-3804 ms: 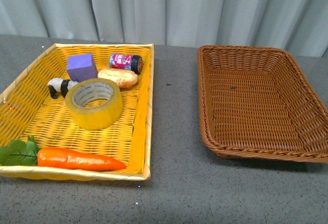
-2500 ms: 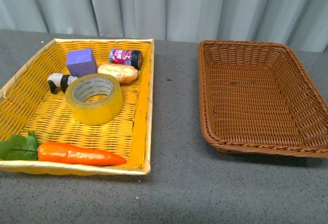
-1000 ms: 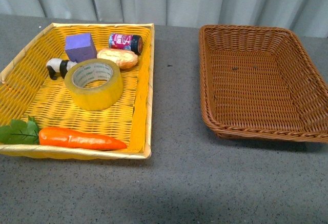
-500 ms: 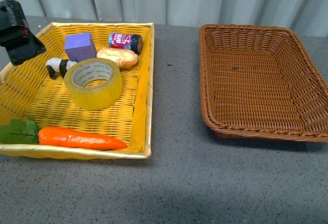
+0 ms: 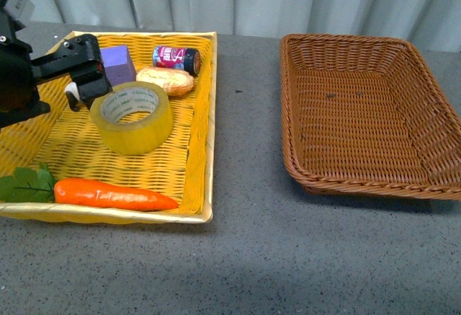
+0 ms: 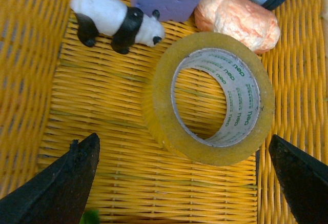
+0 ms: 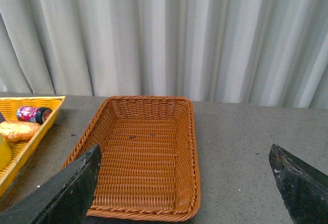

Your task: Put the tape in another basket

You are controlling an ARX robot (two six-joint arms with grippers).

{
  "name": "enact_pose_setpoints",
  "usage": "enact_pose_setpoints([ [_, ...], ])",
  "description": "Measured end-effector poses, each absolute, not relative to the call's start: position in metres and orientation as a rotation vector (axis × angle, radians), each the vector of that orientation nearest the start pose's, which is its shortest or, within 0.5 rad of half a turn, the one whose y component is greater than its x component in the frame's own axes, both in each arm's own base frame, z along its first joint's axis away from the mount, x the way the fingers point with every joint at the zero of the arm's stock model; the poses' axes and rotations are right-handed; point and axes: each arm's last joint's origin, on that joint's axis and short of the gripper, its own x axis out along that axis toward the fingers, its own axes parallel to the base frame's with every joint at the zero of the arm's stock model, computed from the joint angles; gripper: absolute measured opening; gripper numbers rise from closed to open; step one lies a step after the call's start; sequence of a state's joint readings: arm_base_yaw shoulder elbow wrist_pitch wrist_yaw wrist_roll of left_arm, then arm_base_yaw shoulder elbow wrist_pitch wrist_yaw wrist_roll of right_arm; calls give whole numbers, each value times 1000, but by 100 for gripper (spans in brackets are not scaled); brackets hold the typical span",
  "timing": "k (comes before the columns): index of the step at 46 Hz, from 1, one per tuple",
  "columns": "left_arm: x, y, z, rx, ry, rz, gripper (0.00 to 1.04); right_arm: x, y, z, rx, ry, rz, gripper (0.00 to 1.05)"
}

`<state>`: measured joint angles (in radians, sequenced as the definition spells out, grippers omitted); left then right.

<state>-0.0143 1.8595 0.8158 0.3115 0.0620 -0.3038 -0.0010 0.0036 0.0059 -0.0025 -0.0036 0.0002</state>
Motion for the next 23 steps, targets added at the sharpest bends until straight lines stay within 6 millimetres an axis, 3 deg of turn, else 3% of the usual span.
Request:
enact_pose_setpoints([
  [23,378,-6,75,-285,830,62,98,98,0,165,0,0,3,96],
])
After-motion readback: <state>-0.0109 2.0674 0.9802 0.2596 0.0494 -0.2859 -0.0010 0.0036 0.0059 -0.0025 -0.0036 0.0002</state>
